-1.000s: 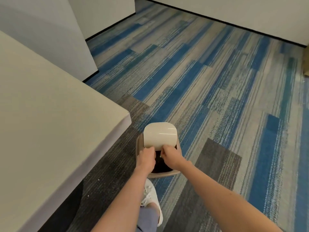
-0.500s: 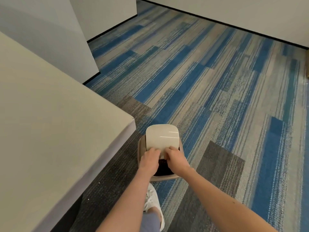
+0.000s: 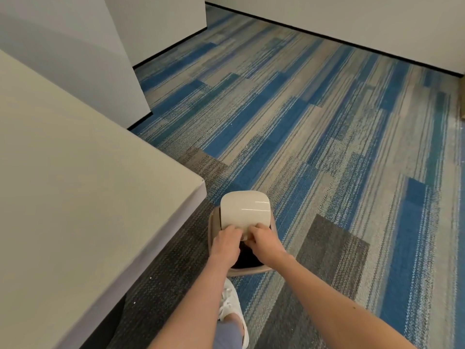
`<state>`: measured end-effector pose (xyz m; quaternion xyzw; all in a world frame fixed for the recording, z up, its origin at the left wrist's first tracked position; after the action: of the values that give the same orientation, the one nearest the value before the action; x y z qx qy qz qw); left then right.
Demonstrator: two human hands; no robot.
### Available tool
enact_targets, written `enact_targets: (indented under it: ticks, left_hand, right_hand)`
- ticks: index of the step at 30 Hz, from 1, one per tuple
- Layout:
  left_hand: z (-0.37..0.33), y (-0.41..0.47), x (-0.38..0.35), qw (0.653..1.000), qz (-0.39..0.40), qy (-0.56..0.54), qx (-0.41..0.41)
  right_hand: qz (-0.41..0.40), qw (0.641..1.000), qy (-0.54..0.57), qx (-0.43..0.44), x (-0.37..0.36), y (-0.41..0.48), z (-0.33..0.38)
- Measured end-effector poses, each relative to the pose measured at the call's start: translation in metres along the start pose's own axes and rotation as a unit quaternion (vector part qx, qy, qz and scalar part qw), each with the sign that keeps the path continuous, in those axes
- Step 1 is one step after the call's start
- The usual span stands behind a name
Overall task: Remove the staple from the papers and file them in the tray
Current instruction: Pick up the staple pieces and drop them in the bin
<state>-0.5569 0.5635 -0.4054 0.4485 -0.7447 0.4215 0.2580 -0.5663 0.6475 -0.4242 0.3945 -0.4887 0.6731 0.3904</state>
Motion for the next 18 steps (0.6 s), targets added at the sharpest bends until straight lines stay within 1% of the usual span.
enact_targets:
  ticks: [2, 6, 9, 12, 14, 16, 18]
  left_hand:
    - [0.001, -0.002, 0.003, 1.000, -0.002, -0.016, 0.005]
    - [-0.005, -0.009, 0.023, 0.999, -0.022, -0.018, 0.030]
    - [-0.030, -0.026, 0.062, 0.996, -0.078, -0.025, 0.031]
    - [-0.067, -0.057, 0.117, 0.980, -0.166, -0.111, 0.006]
    - [-0.095, -0.088, 0.154, 0.961, -0.211, -0.177, -0.002]
    - [-0.124, -0.130, 0.188, 0.945, -0.247, -0.215, -0.020]
    - [-0.152, -0.172, 0.216, 0.924, -0.270, -0.264, -0.055]
  right_hand:
    - [-0.006, 1.000, -0.008, -0.001, 0.005, -0.001, 0.001]
    - [-0.021, 0.999, 0.029, -0.028, 0.024, -0.008, -0.003]
    - [-0.098, 0.990, 0.083, -0.054, 0.071, -0.021, -0.005]
    - [-0.199, 0.958, 0.179, -0.100, 0.142, -0.049, -0.006]
    - [-0.270, 0.930, 0.225, -0.107, 0.196, -0.075, -0.001]
    - [-0.330, 0.899, 0.276, -0.082, 0.249, -0.107, 0.014]
    - [-0.374, 0.869, 0.321, -0.042, 0.296, -0.139, 0.034]
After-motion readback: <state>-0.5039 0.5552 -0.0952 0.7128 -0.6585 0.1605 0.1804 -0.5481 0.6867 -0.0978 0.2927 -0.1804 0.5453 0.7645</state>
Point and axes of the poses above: each hand's wrist, its own y-axis towards the middle knuckle, its own x-axis out of the back of the hand, z = x × y, the point moved 10 cm from there along y, towards the middle knuckle, and after that the axes turned 13 degrees about -y, right-handed, at the moved point
